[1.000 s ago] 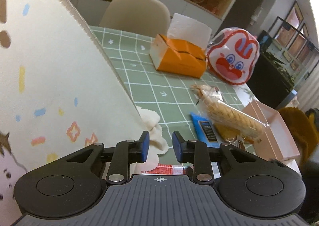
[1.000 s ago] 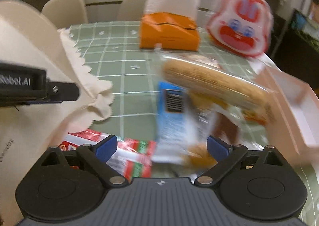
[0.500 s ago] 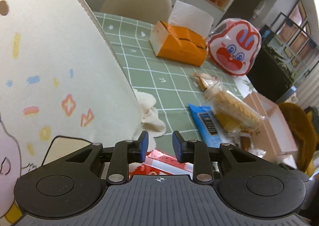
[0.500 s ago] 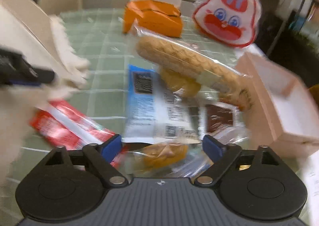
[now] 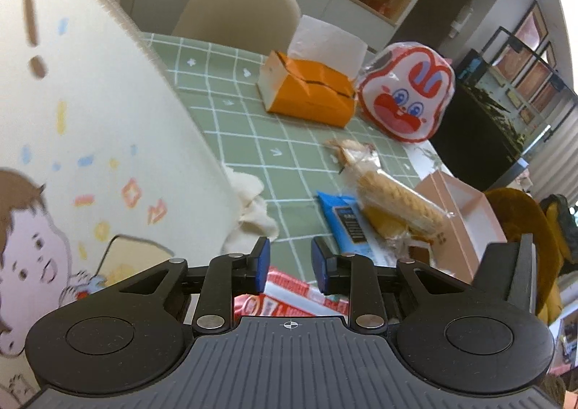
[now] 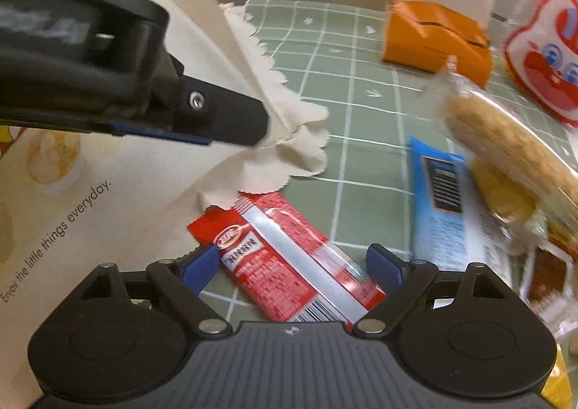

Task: Organize snacks
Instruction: 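Move the left tool toward the red snack-stick packet beside the cloth bag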

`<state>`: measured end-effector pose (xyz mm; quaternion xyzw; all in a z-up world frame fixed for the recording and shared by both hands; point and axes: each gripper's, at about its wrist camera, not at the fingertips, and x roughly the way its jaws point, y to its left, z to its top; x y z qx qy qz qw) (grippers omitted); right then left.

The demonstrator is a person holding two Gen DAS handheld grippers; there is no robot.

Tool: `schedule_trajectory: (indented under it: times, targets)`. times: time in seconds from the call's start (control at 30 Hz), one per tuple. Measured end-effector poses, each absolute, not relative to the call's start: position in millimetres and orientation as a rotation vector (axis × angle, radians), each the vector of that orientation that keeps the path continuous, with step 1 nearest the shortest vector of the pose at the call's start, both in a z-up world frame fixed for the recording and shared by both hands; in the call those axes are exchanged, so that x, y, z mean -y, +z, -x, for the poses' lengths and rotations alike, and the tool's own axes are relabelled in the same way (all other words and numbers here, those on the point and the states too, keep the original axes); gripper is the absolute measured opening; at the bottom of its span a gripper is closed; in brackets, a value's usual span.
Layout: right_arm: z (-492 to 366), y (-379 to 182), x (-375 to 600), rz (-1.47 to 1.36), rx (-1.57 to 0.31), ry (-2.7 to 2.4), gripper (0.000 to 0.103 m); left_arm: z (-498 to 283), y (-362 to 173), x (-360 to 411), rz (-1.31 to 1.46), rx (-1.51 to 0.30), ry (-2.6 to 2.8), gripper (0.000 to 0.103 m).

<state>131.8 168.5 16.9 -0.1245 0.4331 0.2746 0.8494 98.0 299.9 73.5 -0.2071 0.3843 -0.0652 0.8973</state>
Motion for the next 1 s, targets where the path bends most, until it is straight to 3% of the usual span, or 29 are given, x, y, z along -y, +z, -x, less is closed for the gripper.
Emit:
schedule_trajectory:
  times: [0.13,0.3,0.4,1.0]
  targets:
    - [-134,15,-170,0.267,-0.917,0.573,0.092,-94,69,-305,0.446,-0.801,-0.134,0.029]
    - [-120,21,-156,0.241,-0.938,0.509,0.069,-93,67,-303,0.455,-0.805,-0.14,0.029]
    - [-108,23,-141,0.219,-0.956,0.468,0.064,-92,66,-299,0.452,-0.81,-0.149,0.029]
    - [-62,27,-51,0.037,-1.008,0.275,0.062,-73,33,-255,0.455,-0.963,-0.172,0.029]
